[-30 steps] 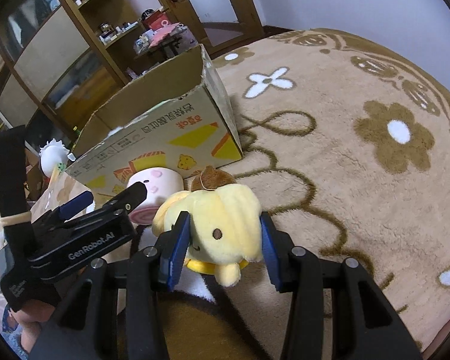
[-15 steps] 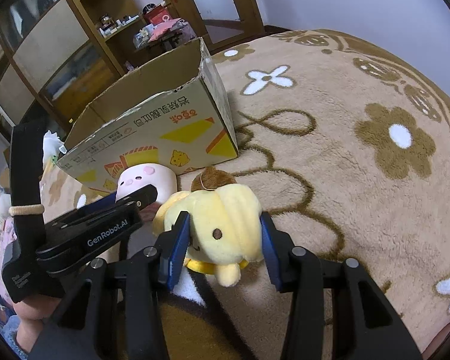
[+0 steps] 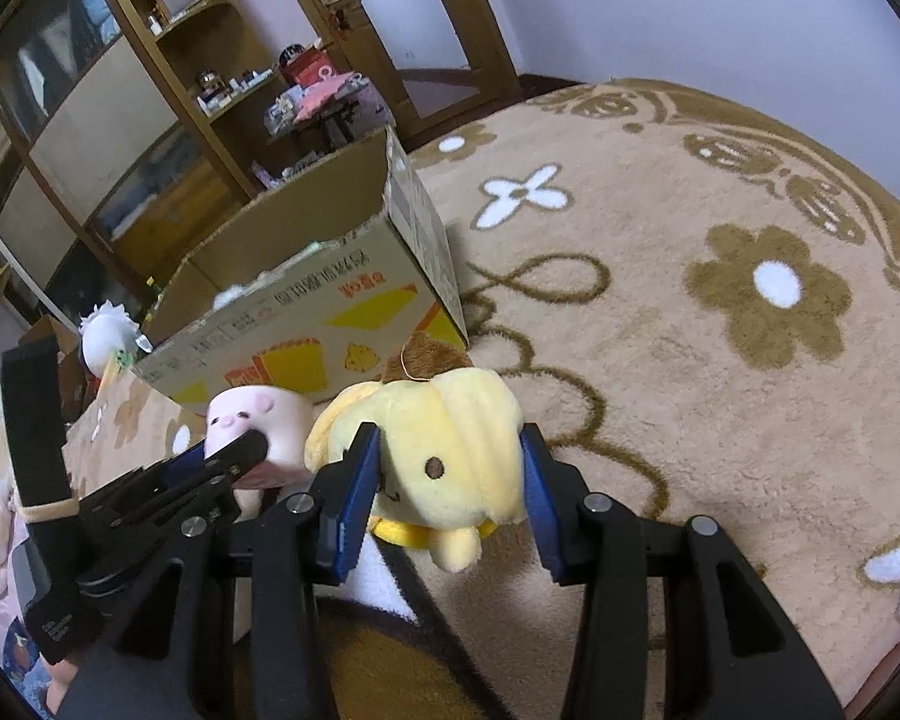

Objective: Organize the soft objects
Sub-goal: 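Grasp the yellow dog plush with the right tool while the left tool grasps the marshmallow plush, then carry both plushes over the box and open both tools to drop them inside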

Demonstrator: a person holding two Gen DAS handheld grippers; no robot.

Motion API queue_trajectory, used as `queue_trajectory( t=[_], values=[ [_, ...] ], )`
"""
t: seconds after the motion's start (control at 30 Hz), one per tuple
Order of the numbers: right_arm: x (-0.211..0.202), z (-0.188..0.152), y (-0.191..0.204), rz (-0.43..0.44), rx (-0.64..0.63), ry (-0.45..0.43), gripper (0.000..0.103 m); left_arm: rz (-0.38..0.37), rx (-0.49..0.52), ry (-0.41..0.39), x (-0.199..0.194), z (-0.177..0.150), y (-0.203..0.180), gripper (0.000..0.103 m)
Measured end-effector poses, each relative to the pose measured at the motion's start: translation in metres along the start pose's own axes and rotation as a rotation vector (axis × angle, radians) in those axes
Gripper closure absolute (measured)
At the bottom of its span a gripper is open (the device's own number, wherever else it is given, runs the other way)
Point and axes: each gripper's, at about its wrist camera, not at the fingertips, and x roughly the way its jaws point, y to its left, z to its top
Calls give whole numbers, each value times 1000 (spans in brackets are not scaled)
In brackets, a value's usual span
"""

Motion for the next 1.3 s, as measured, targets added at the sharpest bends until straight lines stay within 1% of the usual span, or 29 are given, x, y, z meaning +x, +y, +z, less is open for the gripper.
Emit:
queue_trajectory(
  t=[0.23,0.37,0.5,0.57,0.63,0.7,0.8,0.93,1.07,1.13,1.3],
  values=[
    [-35,17,4,70,28,-110,55,64,12,-94,-47,7,7,74],
    [-54,29,12,89,9,-168,55,94,19,-163,-75,22,10,74],
    [-66,39,19,124,5,-211,55,103,15,-230,-97,37,14,74],
    [-69,46,25,126,-14,-228,55,107,18,-257,-103,47,14,74],
    [-71,52,30,128,-36,-239,55,95,11,-275,-108,55,16,74],
    [-70,59,34,128,-48,-245,54,112,11,-303,-114,65,17,74],
    [-68,71,39,137,-56,-255,54,92,16,-312,-115,81,20,74],
    [-62,90,51,135,-100,-267,54,115,28,-336,-113,96,20,74],
    [-52,106,62,134,-144,-269,54,131,36,-348,-99,112,25,74],
    [-45,112,68,129,-168,-265,54,139,37,-342,-91,118,28,74],
    [-20,117,78,126,-204,-232,53,124,6,-307,-63,123,39,72]
  ],
)
